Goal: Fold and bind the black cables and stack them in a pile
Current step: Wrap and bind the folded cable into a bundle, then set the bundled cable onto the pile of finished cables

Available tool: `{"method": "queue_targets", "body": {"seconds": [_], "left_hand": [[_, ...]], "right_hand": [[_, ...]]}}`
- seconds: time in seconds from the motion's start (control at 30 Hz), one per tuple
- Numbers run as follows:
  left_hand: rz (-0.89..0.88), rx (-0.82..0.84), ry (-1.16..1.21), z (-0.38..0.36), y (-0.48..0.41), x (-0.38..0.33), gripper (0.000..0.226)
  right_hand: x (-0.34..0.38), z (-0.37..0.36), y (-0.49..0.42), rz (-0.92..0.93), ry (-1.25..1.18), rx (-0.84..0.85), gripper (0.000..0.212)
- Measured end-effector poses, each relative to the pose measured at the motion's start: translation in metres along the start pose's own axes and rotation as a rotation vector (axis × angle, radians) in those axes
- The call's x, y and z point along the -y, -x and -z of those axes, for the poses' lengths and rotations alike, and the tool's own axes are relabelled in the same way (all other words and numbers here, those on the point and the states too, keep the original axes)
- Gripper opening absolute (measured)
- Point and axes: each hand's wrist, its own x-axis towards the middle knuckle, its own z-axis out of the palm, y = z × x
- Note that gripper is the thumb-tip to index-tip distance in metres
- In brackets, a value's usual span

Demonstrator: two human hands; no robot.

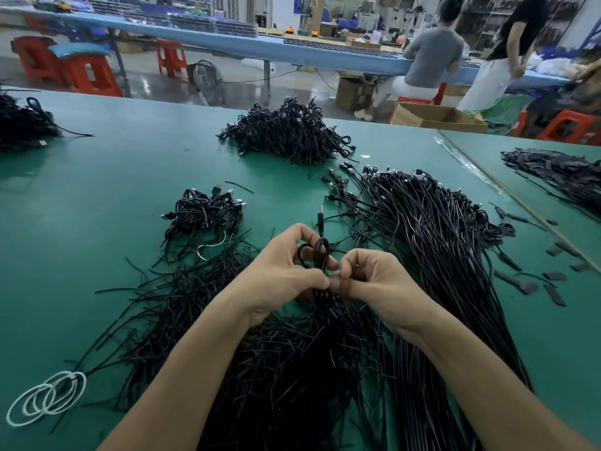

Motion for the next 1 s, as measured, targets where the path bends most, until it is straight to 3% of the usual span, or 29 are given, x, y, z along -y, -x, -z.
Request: {"method": "queue_targets", "body": {"seconds": [0.1,0.17,0.23,0.37,0.43,0.53,0.67,0.73,0.8,0.9,0.97,1.0], "left_hand": [[-0.011,-0.071,-0.143,0.007,-0.005,0.003,0.038],[-0.017,-0.188,-0.245,0.019,-0.011,0.003,0.039],[-0.033,-0.345,-0.340,0.039,-0.021,0.003,0.038],[-0.101,-0.664,-0.475,0.081,-0.049,0.002,0.033],[-0.116,-0.794,-0.566,0.099,-0.065,0.005,0.032],[-0.018,-0.872,-0.647,0.118,-0.082,0.012,0.043],[0.161,-0.794,-0.698,0.119,-0.083,0.024,0.047],[0.071,-0.811,-0.742,0.106,-0.076,0.024,0.043],[-0.128,-0.762,-0.817,0.085,-0.066,0.018,0.047],[-0.338,-0.289,-0.784,0.048,-0.048,0.011,0.061],[-0.336,-0.011,-0.640,0.025,-0.040,0.010,0.040],[-0.337,-0.006,-0.532,0.015,-0.037,0.012,0.019]], "right_hand": [[-0.010,0.006,-0.010,-0.050,-0.042,-0.065,0.017],[-0.019,0.016,-0.024,-0.057,0.213,-0.229,0.010],[-0.025,0.028,-0.040,-0.058,0.621,-0.340,0.011],[-0.036,0.034,-0.068,-0.158,1.230,-0.170,0.043],[-0.040,0.029,-0.077,-0.220,1.374,-0.082,0.046],[-0.043,0.021,-0.081,-0.156,1.507,-0.150,0.034],[-0.028,0.018,-0.076,-0.008,1.359,-0.340,0.026],[-0.014,0.018,-0.070,0.089,1.216,-0.399,0.026],[0.002,0.017,-0.062,0.153,1.076,-0.354,0.023],[0.025,0.009,-0.047,0.188,0.751,-0.177,0.017],[0.036,0.005,-0.036,0.242,0.647,-0.130,0.016],[0.039,0.004,-0.031,0.276,0.616,-0.126,0.016]]}}
